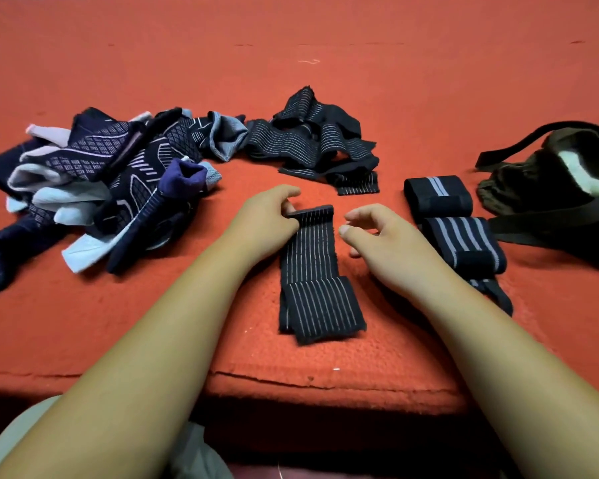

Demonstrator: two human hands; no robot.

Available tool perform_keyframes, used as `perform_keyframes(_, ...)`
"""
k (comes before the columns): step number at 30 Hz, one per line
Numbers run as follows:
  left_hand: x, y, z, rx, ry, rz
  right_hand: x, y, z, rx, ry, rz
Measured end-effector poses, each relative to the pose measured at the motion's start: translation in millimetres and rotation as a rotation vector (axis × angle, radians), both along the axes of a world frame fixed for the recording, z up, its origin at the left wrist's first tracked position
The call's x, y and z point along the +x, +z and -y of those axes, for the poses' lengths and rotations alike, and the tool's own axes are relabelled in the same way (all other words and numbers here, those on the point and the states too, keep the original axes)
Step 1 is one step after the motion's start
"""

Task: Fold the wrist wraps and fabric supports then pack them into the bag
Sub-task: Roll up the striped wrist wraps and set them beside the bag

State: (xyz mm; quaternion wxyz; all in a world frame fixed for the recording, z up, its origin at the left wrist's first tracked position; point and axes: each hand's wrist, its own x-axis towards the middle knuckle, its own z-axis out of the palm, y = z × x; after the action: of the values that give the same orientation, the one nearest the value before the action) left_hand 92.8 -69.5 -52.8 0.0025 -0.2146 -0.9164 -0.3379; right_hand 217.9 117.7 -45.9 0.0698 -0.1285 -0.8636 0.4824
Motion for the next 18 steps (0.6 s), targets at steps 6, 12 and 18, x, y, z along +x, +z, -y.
perform_keyframes(6, 24.2, 27.3, -3.1, 0.429, -0.104, 0.202, 0.5, 2.7, -0.2, -0.145, -0.019, -0.087)
perform_keyframes(12, 34.9, 52.5, -0.1, 0.499, -0.231, 0.330, 1.5, 10.6, -1.0, -0.272, -0.028, -0.285)
perform_keyframes(18, 47.7, 59.2, -3.4, 0.526, -0.248, 0.220, 4.2, 21.7, 0.6, -0.269, 0.063, -0.329)
